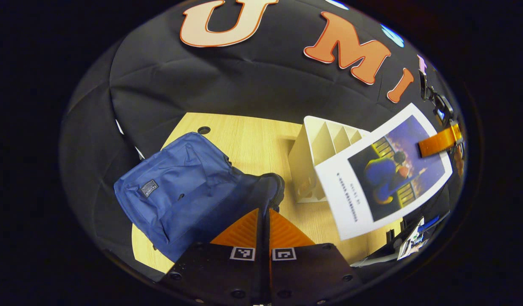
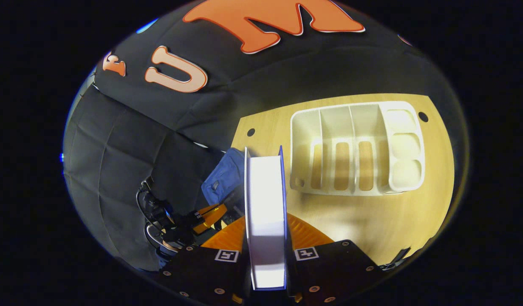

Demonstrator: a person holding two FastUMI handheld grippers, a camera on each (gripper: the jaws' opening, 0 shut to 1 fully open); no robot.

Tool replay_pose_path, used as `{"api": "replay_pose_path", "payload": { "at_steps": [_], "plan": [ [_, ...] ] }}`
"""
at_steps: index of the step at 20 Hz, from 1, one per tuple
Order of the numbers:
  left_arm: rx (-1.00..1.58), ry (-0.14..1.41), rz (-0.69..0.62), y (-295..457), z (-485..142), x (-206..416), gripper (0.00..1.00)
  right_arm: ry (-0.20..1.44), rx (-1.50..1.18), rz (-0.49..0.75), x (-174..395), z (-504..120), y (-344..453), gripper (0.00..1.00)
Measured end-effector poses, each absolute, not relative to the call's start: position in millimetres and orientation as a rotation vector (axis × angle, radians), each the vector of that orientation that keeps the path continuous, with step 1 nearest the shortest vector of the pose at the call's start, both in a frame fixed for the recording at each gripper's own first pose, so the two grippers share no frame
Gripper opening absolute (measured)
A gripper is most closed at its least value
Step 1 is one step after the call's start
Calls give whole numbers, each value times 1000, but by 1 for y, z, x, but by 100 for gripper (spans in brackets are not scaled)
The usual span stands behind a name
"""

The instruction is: Open the schoolbag, grab two books from the bookshelf and put them into the schoolbag.

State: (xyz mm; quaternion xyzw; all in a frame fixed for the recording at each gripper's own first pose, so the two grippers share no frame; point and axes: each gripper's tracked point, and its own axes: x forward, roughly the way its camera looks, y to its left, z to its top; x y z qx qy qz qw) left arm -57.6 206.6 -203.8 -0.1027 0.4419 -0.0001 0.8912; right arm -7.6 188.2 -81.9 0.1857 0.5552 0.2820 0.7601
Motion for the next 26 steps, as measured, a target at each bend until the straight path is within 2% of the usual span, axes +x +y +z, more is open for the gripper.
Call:
{"api": "replay_pose_path", "payload": {
  "at_steps": [5,11,19,26],
  "plan": [
    [-184,923,8,208,-199,-58,1,1239,571,617,-25,-116,224,33],
    [-169,937,9,206,-199,-59,1,1251,749,516,-31,-161,258,32],
    [-151,951,3,204,-201,-59,1,1191,874,416,-44,-200,296,33],
    [-98,970,-22,200,-200,-56,1,1187,902,409,-54,-227,330,33]
  ]
}}
